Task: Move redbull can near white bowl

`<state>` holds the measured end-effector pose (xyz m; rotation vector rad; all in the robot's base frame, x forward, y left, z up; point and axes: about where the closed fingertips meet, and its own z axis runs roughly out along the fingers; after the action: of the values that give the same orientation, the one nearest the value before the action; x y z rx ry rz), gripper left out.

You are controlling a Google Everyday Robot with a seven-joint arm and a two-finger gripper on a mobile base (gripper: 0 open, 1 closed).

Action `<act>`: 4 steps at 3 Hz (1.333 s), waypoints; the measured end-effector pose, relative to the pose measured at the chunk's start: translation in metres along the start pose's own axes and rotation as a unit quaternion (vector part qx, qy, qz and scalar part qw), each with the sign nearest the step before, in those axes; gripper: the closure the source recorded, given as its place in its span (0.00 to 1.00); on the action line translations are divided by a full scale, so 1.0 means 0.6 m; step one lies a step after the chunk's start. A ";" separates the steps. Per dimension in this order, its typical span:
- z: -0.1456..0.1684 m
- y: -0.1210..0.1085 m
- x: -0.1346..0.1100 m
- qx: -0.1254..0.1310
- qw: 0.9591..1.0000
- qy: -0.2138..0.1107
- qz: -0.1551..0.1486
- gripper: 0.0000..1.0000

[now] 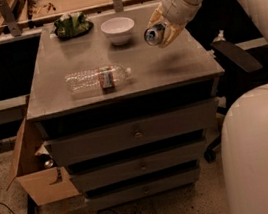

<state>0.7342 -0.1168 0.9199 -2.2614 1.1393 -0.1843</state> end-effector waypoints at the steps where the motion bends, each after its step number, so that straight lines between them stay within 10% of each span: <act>1: 0.008 -0.002 0.004 0.032 0.999 -0.010 0.009 1.00; 4: 0.022 -0.013 -0.002 0.084 0.994 -0.058 0.030 1.00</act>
Offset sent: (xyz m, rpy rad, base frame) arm 0.0046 -0.0033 0.0061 0.1774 -0.0970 -0.0340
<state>0.7437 -0.1064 0.9137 -2.0595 1.0872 -0.1176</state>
